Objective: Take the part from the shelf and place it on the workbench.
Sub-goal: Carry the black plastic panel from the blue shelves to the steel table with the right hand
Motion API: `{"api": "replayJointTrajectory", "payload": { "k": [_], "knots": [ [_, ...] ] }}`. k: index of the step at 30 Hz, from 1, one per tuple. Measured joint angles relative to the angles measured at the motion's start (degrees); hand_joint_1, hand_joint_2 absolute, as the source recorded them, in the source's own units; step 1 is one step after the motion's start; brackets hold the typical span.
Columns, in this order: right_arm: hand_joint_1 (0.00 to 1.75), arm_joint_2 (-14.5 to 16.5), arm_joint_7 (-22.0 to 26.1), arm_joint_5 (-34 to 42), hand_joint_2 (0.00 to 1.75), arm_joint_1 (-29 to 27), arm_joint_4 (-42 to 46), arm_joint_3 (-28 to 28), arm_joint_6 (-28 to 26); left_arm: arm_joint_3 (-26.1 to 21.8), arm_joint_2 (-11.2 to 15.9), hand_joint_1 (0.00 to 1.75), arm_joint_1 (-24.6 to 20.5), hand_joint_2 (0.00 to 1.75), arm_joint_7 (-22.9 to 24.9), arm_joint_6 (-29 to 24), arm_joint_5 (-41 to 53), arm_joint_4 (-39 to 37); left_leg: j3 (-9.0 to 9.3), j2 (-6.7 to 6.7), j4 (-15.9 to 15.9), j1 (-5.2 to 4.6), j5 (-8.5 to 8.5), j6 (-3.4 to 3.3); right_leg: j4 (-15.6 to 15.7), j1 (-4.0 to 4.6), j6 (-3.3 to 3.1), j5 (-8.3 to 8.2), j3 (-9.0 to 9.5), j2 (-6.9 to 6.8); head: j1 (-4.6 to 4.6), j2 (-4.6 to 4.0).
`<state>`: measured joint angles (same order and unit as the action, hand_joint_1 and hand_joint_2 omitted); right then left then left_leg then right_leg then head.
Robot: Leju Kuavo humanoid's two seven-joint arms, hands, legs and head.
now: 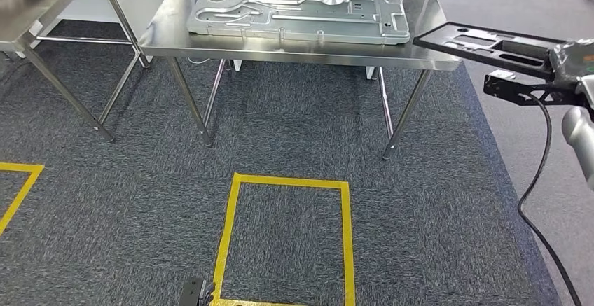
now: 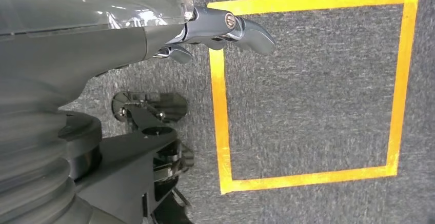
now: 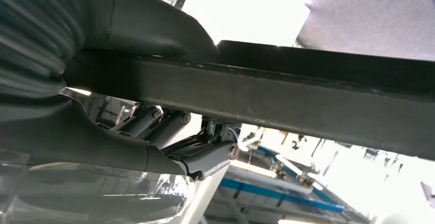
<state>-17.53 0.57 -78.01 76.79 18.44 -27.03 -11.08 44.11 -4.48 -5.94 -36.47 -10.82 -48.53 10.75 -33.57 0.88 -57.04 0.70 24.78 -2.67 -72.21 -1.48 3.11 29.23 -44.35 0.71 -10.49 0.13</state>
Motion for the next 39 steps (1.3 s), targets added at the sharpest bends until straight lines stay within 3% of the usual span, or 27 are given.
{"api": "replayJointTrajectory", "payload": {
  "k": [1, 2, 4, 6, 7, 8, 11, 12, 17, 21, 25, 27, 29, 30, 32, 34, 35, 36, 38, 39],
  "knots": [
    [1.75, 0.0, 0.4, 0.1, 1.75, -0.4, -0.1, 0.2, -0.2, 0.0, 0.0, 0.00, 0.2, 1.75, -0.1, -0.1, 0.1, 0.0, 0.03, -0.22, -0.1, 0.11, 0.10, 0.13, -1.1, -0.30, 0.25, -0.14, -0.52, -0.25, 0.00, 0.00],
    [1.75, 0.0, 0.7, 0.2, 1.75, -0.7, -0.1, 0.3, -0.4, -0.1, 0.0, 0.00, 0.4, 1.75, -0.2, -0.2, 0.1, 0.0, 0.06, -0.41, -0.2, 0.24, 0.25, 0.34, 0.0, -0.60, 0.51, -1.28, 0.06, -0.42, 0.00, 0.00],
    [1.75, 0.0, 1.3, 0.4, 1.75, -1.0, -0.1, 0.5, -1.1, -0.1, 0.0, 0.00, 0.6, 1.75, -0.5, -0.4, 0.1, 0.0, 0.04, -0.75, -0.9, 0.42, 0.77, 1.04, 7.2, -1.09, 1.01, -4.62, 3.77, -0.96, 0.01, 0.00],
    [1.75, -0.1, 1.8, 0.8, 1.75, -1.0, -0.1, 0.6, -2.0, -0.2, 0.1, 0.00, 0.7, 1.75, -0.9, -0.4, 0.0, 0.0, -0.16, -0.98, -1.6, 0.22, 1.38, 1.87, 12.6, -1.04, 0.67, -6.14, 6.57, -1.10, -0.01, 0.00],
    [1.75, -0.3, 2.0, 0.9, 1.75, -1.1, 0.0, 0.7, -2.4, -0.3, 0.2, 0.00, 0.8, 1.75, -1.0, -0.4, -0.1, 0.0, -0.21, -1.07, -1.8, 0.04, 1.64, 2.15, 13.4, -1.01, 0.28, -6.06, 6.94, -1.01, -0.02, 0.00],
    [1.75, -0.4, 2.3, 1.0, 1.75, -1.3, 0.0, 0.8, -2.7, -0.5, 0.2, 0.00, 1.0, 1.75, -1.1, -0.5, -0.1, 0.0, -0.19, -1.12, -1.8, -0.07, 1.73, 2.01, 13.5, -0.92, -0.16, -6.10, 6.94, -0.75, -0.02, 0.00],
    [1.75, -1.1, 3.0, 1.2, 1.75, -2.2, 0.0, 0.9, -3.4, -0.8, 0.5, 0.00, 1.6, 1.75, -1.1, -0.5, -0.3, 0.0, 0.08, -1.29, -1.5, -0.07, 1.68, 1.04, 13.6, -0.88, -0.71, -6.15, 6.95, -0.42, -0.03, 0.00],
    [1.75, -1.3, 3.1, 1.3, 1.75, -2.4, 0.0, 1.0, -3.7, -0.8, 0.5, 0.00, 1.7, 1.75, -1.1, -0.5, -0.4, 0.0, 0.17, -1.36, -1.3, -0.05, 1.63, 1.04, 13.6, -0.81, -0.89, -6.13, 6.93, -0.34, -0.03, 0.00],
    [1.75, -2.3, 3.2, 1.4, 1.75, -3.8, 0.1, 1.0, -5.0, -1.5, 0.6, 0.00, 1.7, 1.75, -0.8, -0.1, -1.5, 0.0, 0.46, -1.54, -0.7, 0.06, 1.37, 1.67, 13.5, -0.57, -1.44, -6.06, 6.90, -0.25, -0.03, -0.01],
    [1.75, -2.5, 3.2, 1.4, 1.75, -4.3, 0.2, 1.0, -5.2, -2.4, 0.6, 0.00, 1.7, 1.75, 0.8, 0.9, -2.9, 0.0, 0.49, -1.54, -0.5, 0.20, 1.24, 3.03, 13.5, -0.38, -1.52, -6.05, 6.86, -0.26, -0.03, -0.01],
    [1.75, -2.6, 3.2, 1.5, 1.75, -4.5, 0.4, 1.0, -5.4, -3.1, 0.7, 0.00, 1.6, 1.75, 1.5, 1.2, -3.2, 0.0, 0.38, -1.55, -0.7, 0.10, 1.33, 3.17, 13.7, -0.53, -1.40, -6.15, 6.92, -0.26, -0.03, 0.00],
    [1.75, -2.7, 3.1, 1.5, 1.75, -4.7, 0.6, 1.0, -5.4, -3.3, 0.9, 0.00, 1.6, 1.75, 1.9, 0.9, -2.9, 0.0, 0.60, -1.60, 0.0, -0.12, 1.48, 2.50, 13.5, -0.71, -0.85, -7.21, 7.17, -0.31, -0.03, -0.01],
    [1.75, -3.1, 3.1, 1.5, 1.75, -5.0, 0.8, 1.0, -5.4, -3.4, 1.0, 0.00, 1.5, 1.75, 2.3, 0.4, -2.2, 0.0, 2.28, -1.64, 2.2, 0.02, 1.33, 1.43, 12.6, -0.79, -0.09, -8.24, 7.03, -0.53, -0.01, -0.01],
    [1.75, -3.3, 3.1, 1.6, 1.75, -5.0, 1.0, 1.0, -5.5, -3.4, 1.0, 0.00, 1.5, 1.75, 2.5, 0.1, -1.6, 0.0, 3.26, -1.72, 2.9, 0.22, 1.18, 1.14, 11.8, -0.84, 0.15, -7.98, 6.46, -0.60, -0.01, -0.01],
    [1.75, -3.6, 3.1, 1.8, 1.75, -4.9, 1.2, 1.0, -5.8, -3.2, 1.0, 0.00, 1.4, 1.75, 3.2, -0.5, -0.8, 0.0, 4.41, -2.08, 3.7, 0.63, 0.65, 1.04, 7.9, -0.98, 0.54, -5.33, 4.08, -0.55, 0.00, -0.01],
    [1.75, -3.9, 3.1, 2.0, 1.75, -5.3, 1.4, 1.0, -6.1, -2.8, 1.0, 0.00, 1.4, 1.75, 4.2, -0.8, -0.3, 0.0, 4.79, -2.39, 3.5, 1.13, 0.46, 1.49, 2.5, -1.30, 1.26, -2.57, 0.83, -0.48, 0.00, -0.01],
    [1.75, -3.9, 3.1, 2.0, 1.75, -5.7, 1.4, 1.0, -6.2, -2.6, 1.0, 0.00, 1.4, 1.75, 4.8, -0.8, -0.2, 0.0, 4.92, -2.39, 3.4, 1.50, 0.70, 1.87, 1.4, -1.61, 1.75, -2.49, 0.02, -0.54, 0.00, -0.01],
    [1.75, -4.0, 3.0, 2.1, 1.75, -6.2, 1.4, 1.0, -6.2, -2.5, 0.9, 0.00, 1.5, 1.75, 5.4, -0.7, -0.1, 0.0, 4.99, -2.38, 3.1, 1.99, 1.05, 2.42, 2.4, -2.03, 2.34, -3.60, 0.21, -0.62, 0.00, -0.01],
    [1.75, -3.9, 2.9, 2.1, 1.75, -6.8, 1.4, 1.0, -6.3, -2.4, 0.9, 0.00, 1.5, 1.75, 6.6, -0.4, -0.2, 0.0, 4.96, -2.36, 1.9, 3.03, 2.25, 4.02, 8.6, -3.04, 3.78, -7.30, 2.92, -0.80, 0.01, 0.00],
    [1.75, -3.9, 2.8, 2.1, 1.75, -6.9, 1.3, 1.0, -6.3, -2.4, 1.1, 0.00, 1.4, 1.75, 7.1, -0.3, -0.2, 0.0, 4.70, -2.36, 0.9, 3.35, 2.95, 4.93, 11.2, -3.26, 4.18, -7.89, 3.86, -0.81, 0.03, 0.00]
  ]
}}
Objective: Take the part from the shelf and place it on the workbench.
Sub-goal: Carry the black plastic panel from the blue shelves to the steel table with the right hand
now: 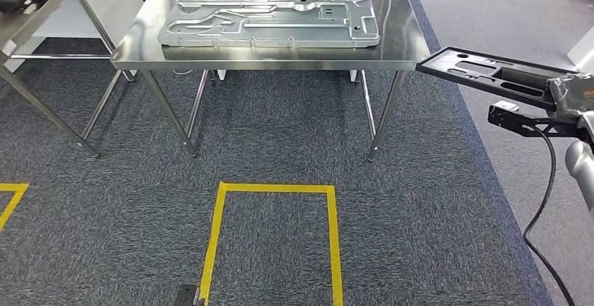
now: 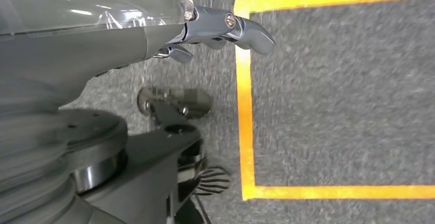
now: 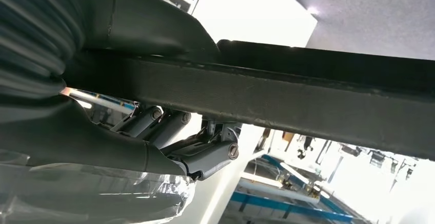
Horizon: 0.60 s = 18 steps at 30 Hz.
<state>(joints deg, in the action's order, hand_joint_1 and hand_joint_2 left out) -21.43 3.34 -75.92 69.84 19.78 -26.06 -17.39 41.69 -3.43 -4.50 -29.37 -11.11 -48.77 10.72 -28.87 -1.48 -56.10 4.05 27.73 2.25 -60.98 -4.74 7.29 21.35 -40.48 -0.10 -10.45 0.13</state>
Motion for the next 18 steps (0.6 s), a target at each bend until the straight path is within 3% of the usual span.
{"api": "replayJointTrajectory", "payload": {
  "k": [2, 4, 6, 8, 10, 12, 13, 15, 16, 17, 18],
  "knots": [
    [1.75, 0.1, -0.2, 0.0, 1.75, -0.2, 0.0, 0.0, -0.1, 0.1, 0.2, 0.00, -0.1, 1.75, 0.6, 0.1, 0.0, 0.0, -0.81, 0.00, -1.5, -0.03, 1.20, 1.46, 0.8, 0.01, -1.48, 0.49, -0.01, 0.14, -0.05, 0.00],
    [1.75, 0.4, -0.3, 0.1, 1.75, -0.7, 0.1, 0.0, -0.1, 0.1, 0.2, 0.00, -0.2, 1.75, 0.7, 0.1, 0.1, -0.1, -1.03, -0.15, -2.0, -0.07, 1.91, 2.27, -0.6, 0.22, -4.06, 1.08, -0.65, 0.35, -0.35, 0.01],
    [1.75, 0.5, -0.3, 0.1, 1.75, -1.2, 0.2, -0.1, -0.2, 0.3, 0.2, 0.00, -0.3, 1.75, 0.4, -0.4, 0.4, -0.1, -2.21, -0.11, -4.4, 0.05, 2.35, 2.36, -1.0, 0.59, -5.08, 2.06, -0.56, 0.77, -0.71, 0.01],
    [1.75, 0.6, -0.2, 0.2, 1.75, -1.2, 0.4, -0.1, -0.3, 0.5, 0.1, 0.00, -0.5, 1.75, 0.1, -1.0, 0.6, -0.1, -6.48, 0.14, -11.6, -0.37, 3.84, 1.59, -0.9, 1.29, -5.82, 2.95, 0.29, 1.08, -0.87, 0.01],
    [1.75, 0.8, -0.2, 0.2, 1.75, -1.2, 0.5, -0.1, -0.2, 0.8, 0.1, 0.00, -0.5, 1.75, 0.1, -1.7, 1.0, -0.1, -11.82, 0.28, -19.4, -1.47, 6.00, 0.32, -0.7, 2.36, -6.56, 3.93, 1.75, 1.15, -0.89, 0.01],
    [1.75, 1.0, -0.2, 0.1, 1.75, -1.2, 0.5, -0.2, -0.2, 1.3, 0.1, 0.00, -0.5, 1.75, 0.5, -2.2, 1.3, -0.1, -14.71, 0.59, -21.1, -3.03, 6.10, -1.65, -0.7, 3.77, -7.36, 5.08, 3.49, 1.31, -0.89, 0.00],
    [1.75, 1.1, -0.2, 0.1, 1.75, -1.2, 0.5, -0.2, -0.2, 1.4, 0.1, 0.00, -0.4, 1.75, 0.7, -2.3, 1.4, -0.1, -14.79, 0.79, -19.2, -3.95, 4.80, -3.13, -0.6, 4.54, -7.73, 5.67, 4.44, 1.40, -0.89, 0.00],
    [1.75, 1.3, -0.3, 0.1, 1.75, -1.1, 0.5, -0.4, -0.2, 1.6, 0.4, 0.00, -0.3, 1.75, 0.9, -2.4, 1.3, -0.1, -13.19, 1.58, -11.8, -6.14, -0.81, -7.31, -0.3, 5.73, -8.33, 6.83, 6.23, 1.34, -0.78, 0.00],
    [1.75, 1.4, -0.3, 0.0, 1.75, -1.0, 0.4, -0.5, -0.2, 1.6, 0.5, 0.00, -0.3, 1.75, 1.0, -2.4, 1.3, -0.2, -12.04, 2.04, -8.4, -7.04, -3.25, -8.84, 0.0, 5.93, -8.34, 7.32, 7.04, 1.42, -0.68, 0.00],
    [1.75, 1.5, -0.3, 0.0, 1.75, -0.9, 0.4, -0.6, -0.2, 1.6, 0.6, 0.00, -0.3, 1.75, 1.0, -2.3, 1.1, -0.2, -10.76, 2.37, -5.6, -7.71, -4.87, -9.77, 0.7, 5.79, -8.18, 7.68, 7.85, 1.48, -0.57, 0.00],
    [1.75, 1.6, -0.3, 0.0, 1.75, -0.8, 0.3, -0.6, -0.2, 1.7, 0.7, 0.00, -0.2, 1.75, 1.2, -2.1, 0.7, -0.3, -9.55, 2.59, -3.5, -7.96, -5.42, -10.03, 0.9, 5.61, -7.86, 7.53, 8.58, 1.47, -0.46, 0.00]
  ]
}}
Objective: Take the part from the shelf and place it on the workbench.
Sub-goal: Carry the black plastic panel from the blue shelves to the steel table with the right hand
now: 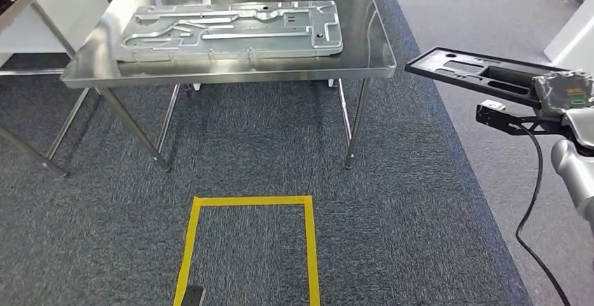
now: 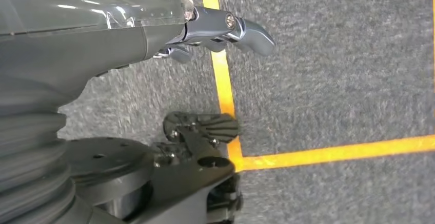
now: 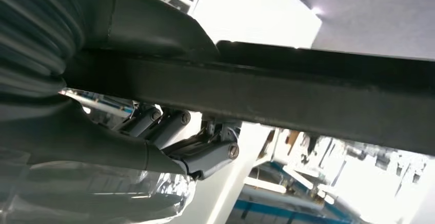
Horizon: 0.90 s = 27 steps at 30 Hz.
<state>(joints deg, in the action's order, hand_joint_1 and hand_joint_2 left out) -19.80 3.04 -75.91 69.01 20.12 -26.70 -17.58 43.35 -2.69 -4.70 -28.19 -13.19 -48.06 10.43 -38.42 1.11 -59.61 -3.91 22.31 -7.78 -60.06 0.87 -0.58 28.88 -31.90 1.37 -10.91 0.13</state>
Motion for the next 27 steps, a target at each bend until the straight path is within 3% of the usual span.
{"api": "replayJointTrajectory", "payload": {
  "k": [2, 3, 5, 6, 8, 9, 10, 11, 12, 14, 15, 17, 19, 20, 23, 24, 25, 27],
  "knots": [
    [1.75, 0.1, 0.0, 0.0, 1.75, -0.1, 0.0, 0.0, -0.1, -0.1, -0.1, 0.00, 0.0, 1.75, 0.4, 0.8, -1.0, 0.0, 3.03, -0.33, 2.8, -0.15, 0.45, 0.39, -0.6, -0.60, 0.64, -1.22, 0.66, 0.04, -0.01, 0.00],
    [1.75, 0.2, 0.0, 0.0, 1.75, -0.1, 0.0, 0.0, -0.1, -0.2, -0.2, 0.00, 0.0, 1.75, 0.5, 1.1, -1.5, 0.0, 4.41, -0.47, 3.9, 0.01, 0.52, 0.54, -2.3, -0.70, 0.95, -2.11, 0.06, -0.13, -0.01, 0.00],
    [1.75, 0.3, -0.1, 0.0, 1.75, 0.2, 0.1, 0.0, -0.1, -0.3, -0.2, 0.00, 0.0, 1.75, 0.7, 1.5, -2.0, 0.0, 6.64, -0.70, 5.0, 0.56, 1.31, 1.25, -7.1, -0.99, 1.57, -2.41, -3.08, -0.40, -0.02, -0.01],
    [1.75, 0.3, -0.2, 0.0, 1.75, 0.3, 0.0, 0.0, -0.1, -0.4, -0.3, 0.00, 0.0, 1.75, 0.8, 1.5, -2.2, 0.0, 7.48, -0.77, 5.1, 0.83, 2.02, 1.63, -9.7, -1.17, 1.96, -1.52, -5.28, -0.48, -0.03, -0.01],
    [1.75, 0.3, -0.3, 0.1, 1.75, 0.2, 0.0, 0.0, -0.1, -0.4, -0.6, 0.00, 0.3, 1.75, 0.8, 1.7, -2.4, 0.0, 9.35, -0.80, 5.0, 1.57, 3.67, 2.54, -12.7, -1.79, 2.97, 1.96, -9.28, -0.61, -0.02, 0.00],
    [1.75, 0.3, -0.3, 0.1, 1.75, 0.1, -0.1, 0.0, -0.1, -0.4, -0.7, 0.00, 0.4, 1.75, 0.8, 1.7, -2.4, 0.0, 10.45, -0.79, 4.9, 2.00, 4.51, 2.99, -12.2, -2.19, 3.59, 3.46, -10.43, -0.74, -0.02, 0.00],
    [1.75, 0.3, -0.3, 0.1, 1.75, 0.0, -0.1, 0.0, -0.1, -0.4, -0.8, 0.00, 0.5, 1.75, 0.7, 1.7, -2.5, 0.0, 11.62, -0.77, 4.7, 2.46, 5.46, 3.49, -10.2, -2.62, 4.26, 3.74, -10.87, -0.95, -0.02, 0.00],
    [1.75, 0.3, -0.3, 0.1, 1.75, 0.0, -0.2, 0.0, -0.1, -0.4, -0.8, 0.00, 0.5, 1.75, 0.6, 1.8, -2.5, 0.0, 12.75, -0.75, 4.4, 2.88, 6.55, 4.04, -7.2, -3.06, 4.92, 2.11, -10.82, -1.25, -0.02, 0.00],
    [1.75, 0.3, -0.3, 0.2, 1.75, 0.0, -0.3, 0.0, -0.2, -0.4, -0.8, 0.00, 0.5, 1.75, 0.4, 1.9, -2.5, 0.0, 13.75, -0.71, 3.9, 3.14, 7.81, 4.58, -3.6, -3.43, 5.39, -1.86, -10.58, -1.72, -0.01, -0.01],
    [1.75, 0.3, -0.4, 0.3, 1.75, -0.1, -0.4, -0.1, -0.3, -0.5, -0.8, 0.00, 0.5, 1.75, 0.0, 1.9, -2.5, -0.1, 15.00, -0.75, 2.8, 3.38, 10.26, 5.56, 0.6, -3.49, 4.93, -9.07, -10.26, -2.56, -0.12, 0.00],
    [1.75, 0.2, -0.4, 0.3, 1.75, -0.2, -0.5, -0.2, -0.3, -0.6, -0.8, 0.00, 0.4, 1.75, -0.2, 1.8, -2.5, -0.1, 15.33, -0.80, 2.4, 3.42, 10.90, 6.02, 1.0, -3.35, 4.20, -10.82, -10.11, -2.70, -0.13, 0.00],
    [1.75, 0.3, -0.5, 0.3, 1.75, -0.1, -0.4, -0.3, -0.2, -0.8, -0.8, 0.00, 0.0, 1.75, 0.0, 1.7, -2.5, -0.1, 14.50, -0.95, 0.2, 3.54, 10.20, 6.87, 0.8, -3.10, 2.76, -10.09, -9.43, -2.31, -0.25, 0.02],
    [1.75, 0.4, -0.5, 0.3, 1.75, 0.5, -0.4, -0.4, 0.2, -1.0, -0.8, 0.00, -0.3, 1.75, 0.3, 1.6, -2.5, -0.1, 11.69, -1.00, -4.7, 3.75, 9.23, 7.50, 1.2, -3.35, 1.95, -9.52, -8.78, -2.15, -0.24, 0.01],
    [1.75, 0.4, -0.3, 0.3, 1.75, 0.9, -0.4, -0.5, 0.4, -1.0, -0.7, 0.00, -0.5, 1.75, 0.5, 1.6, -2.5, -0.1, 9.78, -1.01, -7.5, 3.92, 10.04, 7.83, 1.4, -3.43, 1.69, -9.38, -8.61, -2.00, -0.29, 0.01],
    [1.75, 0.2, 0.5, 0.7, 1.75, 1.5, -0.4, -0.7, 0.6, -1.3, -0.7, 0.00, -0.8, 1.75, 0.8, 1.3, -2.4, -0.1, 4.18, -0.99, -13.9, 4.58, 14.87, 8.73, 1.5, -3.46, 1.55, -8.99, -8.47, -1.52, -0.31, 0.00],
    [1.75, 0.1, 0.7, 0.8, 1.75, 1.5, -0.4, -0.8, 0.7, -1.3, -0.7, 0.00, -0.8, 1.75, 0.9, 1.4, -2.5, -0.1, 3.25, -1.00, -14.1, 4.79, 15.03, 8.93, 1.4, -3.51, 1.68, -8.88, -8.44, -1.41, -0.31, 0.00],
    [1.75, 0.0, 0.8, 1.0, 1.75, 1.5, -0.4, -0.8, 0.7, -1.4, -0.7, 0.00, -0.8, 1.75, 0.9, 1.6, -2.7, -0.1, 3.20, -1.01, -12.5, 4.98, 13.79, 9.07, 1.4, -3.60, 1.86, -8.78, -8.37, -1.37, -0.30, 0.00],
    [1.75, -0.3, 1.0, 1.3, 1.75, 1.5, -0.4, -0.8, 0.7, -1.7, -0.7, 0.00, -0.8, 1.75, 0.8, 2.3, -3.4, -0.1, 5.05, -1.04, -6.0, 5.28, 9.03, 9.23, 1.3, -3.86, 2.38, -8.58, -7.94, -1.38, -0.31, 0.00]
  ]
}}
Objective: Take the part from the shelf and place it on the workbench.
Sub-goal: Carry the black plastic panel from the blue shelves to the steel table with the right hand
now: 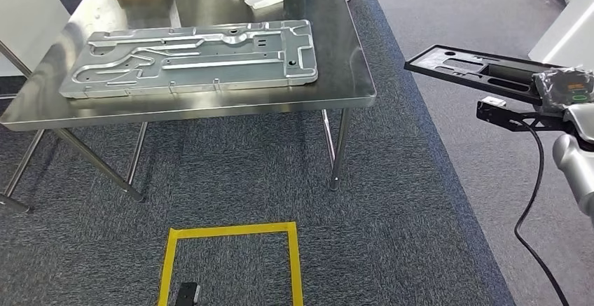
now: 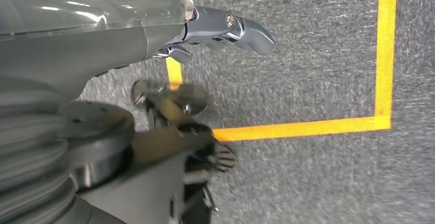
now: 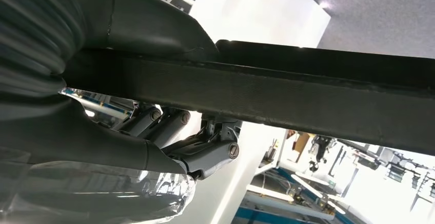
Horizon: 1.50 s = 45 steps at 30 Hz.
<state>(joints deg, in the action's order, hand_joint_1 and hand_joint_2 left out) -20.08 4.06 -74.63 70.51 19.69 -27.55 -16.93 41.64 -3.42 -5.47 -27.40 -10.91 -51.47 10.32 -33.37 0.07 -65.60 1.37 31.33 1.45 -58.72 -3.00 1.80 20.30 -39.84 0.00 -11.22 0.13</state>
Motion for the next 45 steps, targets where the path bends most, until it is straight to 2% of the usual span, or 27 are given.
{"api": "replayJointTrajectory", "payload": {
  "k": [1, 2, 4, 6, 7, 8, 10, 11, 12, 13, 14, 15, 17, 19, 23, 30, 37, 45],
  "knots": [
    [1.75, -0.1, 0.1, 0.1, 1.75, 0.0, 0.0, 0.0, 0.0, -0.2, 0.0, 0.00, 0.0, 1.75, -0.1, 0.2, -0.4, 0.0, 0.83, -0.09, 3.0, -0.05, -1.08, -0.07, -0.1, -0.10, 0.37, 0.02, 0.19, -0.02, -0.01, 0.00],
    [1.75, -0.3, 0.2, 0.2, 1.75, 0.0, 0.0, 0.0, 0.0, -0.5, 0.0, 0.00, -0.1, 1.75, -0.1, 0.1, -0.7, 0.0, 1.30, -0.19, 4.8, -0.20, -1.32, -0.38, -0.1, -0.10, 0.82, -0.01, 0.30, -0.02, -0.01, 0.01],
    [1.75, -0.6, 0.6, 0.7, 1.75, 0.0, 0.2, -0.1, -0.1, -1.0, 0.0, 0.00, 0.0, 1.75, -0.9, -0.8, -1.2, 0.0, 1.06, -0.32, 5.5, -0.62, -1.02, -1.48, 0.0, 0.05, 1.87, -0.13, 0.34, 0.01, -0.02, 0.01],
    [1.75, -1.5, 1.3, 1.7, 1.75, -0.4, 0.5, -0.1, -0.5, -1.5, 0.0, 0.00, 0.1, 1.75, -3.3, -0.9, -1.4, 0.0, 1.27, -0.22, 5.7, -0.62, -2.82, -2.76, 0.0, 0.03, 2.69, 0.08, 0.44, -0.04, -0.01, 0.01],
    [1.75, -2.0, 1.6, 2.1, 1.75, -0.6, 0.7, -0.1, -0.8, -1.7, 0.0, 0.00, 0.2, 1.75, -4.9, -0.4, -1.6, 0.0, 1.39, -0.14, 5.9, -0.63, -3.30, -3.30, -0.9, -0.01, 2.80, 0.83, 0.11, -0.08, 0.00, 0.01],
    [1.75, -2.6, 1.8, 2.5, 1.75, -0.8, 0.8, -0.1, -1.2, -2.0, 0.1, 0.00, 0.2, 1.75, -6.6, 0.4, -1.9, 0.0, 1.44, -0.08, 6.2, -0.68, -3.74, -3.79, -3.0, 0.04, 2.74, 2.25, -0.83, -0.09, 0.01, 0.00],
    [1.75, -3.4, 2.1, 2.9, 1.75, -1.3, 1.0, -0.2, -1.8, -2.8, 0.1, 0.00, 0.5, 1.75, -8.9, 1.8, -2.7, 0.0, 1.22, -0.01, 6.3, -1.16, -4.02, -4.39, -10.4, 0.54, 2.38, 6.20, -4.24, -0.06, 0.00, 0.00],
    [1.75, -3.6, 2.3, 3.0, 1.75, -1.6, 1.1, -0.3, -2.0, -3.1, 0.0, 0.00, 0.8, 1.75, -9.4, 2.1, -3.0, 0.0, 1.15, -0.01, 6.3, -1.46, -4.01, -4.58, -13.9, 0.86, 2.21, 7.58, -5.89, -0.03, 0.00, 0.00],
    [1.75, -3.8, 2.7, 3.1, 1.75, -2.0, 1.2, -0.5, -2.0, -3.5, 0.0, 0.00, 1.0, 1.75, -9.5, 2.1, -3.2, 0.0, 1.16, -0.02, 6.3, -1.75, -3.94, -4.75, -15.9, 1.17, 1.99, 8.00, -6.76, -0.02, 0.00, 0.00],
    [1.75, -3.9, 3.1, 3.3, 1.75, -2.5, 1.3, -0.7, -2.0, -3.7, 0.0, 0.00, 1.2, 1.75, -9.5, 2.0, -3.3, 0.0, 1.23, 0.00, 6.3, -2.03, -3.84, -4.93, -15.6, 1.44, 1.66, 7.32, -6.52, -0.02, 0.00, 0.00],
    [1.75, -4.2, 3.6, 3.7, 1.75, -2.9, 1.4, -1.0, -1.8, -4.0, 0.0, 0.00, 1.3, 1.75, -9.4, 2.0, -3.3, 0.0, 1.36, 0.04, 6.3, -2.30, -3.71, -5.07, -13.1, 1.72, 1.19, 5.74, -5.18, -0.01, 0.01, 0.00],
    [1.75, -4.4, 4.1, 4.1, 1.75, -3.1, 1.7, -1.2, -1.6, -4.2, 0.0, 0.00, 1.3, 1.75, -9.5, 2.0, -3.3, 0.0, 1.49, 0.11, 6.3, -2.53, -3.54, -5.19, -9.2, 2.04, 0.58, 3.98, -3.27, 0.00, 0.01, 0.00],
    [1.75, -5.2, 5.0, 5.2, 1.75, -3.3, 2.4, -1.5, -1.4, -4.4, 0.0, 0.00, 1.3, 1.75, -9.5, 2.3, -3.1, 0.0, 1.47, 0.34, 6.2, -3.08, -3.21, -5.14, -2.9, 2.54, -0.42, 2.03, -0.07, -0.14, 0.01, 0.00],
    [1.75, -6.0, 5.5, 6.3, 1.75, -3.6, 3.0, -1.7, -1.4, -4.4, -0.1, 0.00, 1.3, 1.75, -9.4, 2.5, -3.1, 0.0, 1.39, 0.49, 6.1, -3.28, -3.08, -4.93, -1.0, 2.72, -0.63, 2.01, 0.86, -0.31, -0.01, 0.01],
    [1.75, -6.8, 5.5, 7.8, 1.75, -4.6, 3.5, -2.1, -0.9, -4.4, -0.1, 0.00, 1.3, 1.75, -8.9, 2.4, -3.1, 0.0, 1.69, 0.40, 6.8, -3.03, -2.99, -4.74, -0.5, 2.72, -0.59, 1.99, 1.09, -0.23, 0.02, 0.01],
    [1.75, -6.1, 5.2, 8.4, 1.75, -5.1, 3.6, -2.9, -0.1, -4.4, -0.1, 0.00, 1.1, 1.75, -8.9, 2.4, -3.2, 0.0, 1.89, 0.30, 7.3, -3.12, -2.91, -4.65, -0.4, 2.63, -0.72, 2.14, 1.18, -0.12, 0.02, 0.00],
    [1.75, -5.5, 5.1, 8.5, 1.75, -5.3, 3.9, -4.2, -3.2, -4.9, -0.1, 0.00, 1.0, 1.75, -9.1, 2.5, -3.2, 0.0, 2.04, 0.30, 7.3, -3.12, -3.02, -4.51, -0.4, 2.63, -0.78, 2.10, 1.27, -0.13, 0.02, 0.00],
    [1.75, -5.5, 4.1, 8.7, 1.75, -5.8, 4.1, -5.0, -2.9, -5.0, -0.1, 0.00, 0.7, 1.75, -8.8, 2.9, -3.2, 0.0, 2.01, 0.30, 7.1, -3.41, -2.97, -4.62, -0.3, 2.33, -0.61, 2.00, 1.30, -0.14, 0.02, 0.00]
  ]
}}
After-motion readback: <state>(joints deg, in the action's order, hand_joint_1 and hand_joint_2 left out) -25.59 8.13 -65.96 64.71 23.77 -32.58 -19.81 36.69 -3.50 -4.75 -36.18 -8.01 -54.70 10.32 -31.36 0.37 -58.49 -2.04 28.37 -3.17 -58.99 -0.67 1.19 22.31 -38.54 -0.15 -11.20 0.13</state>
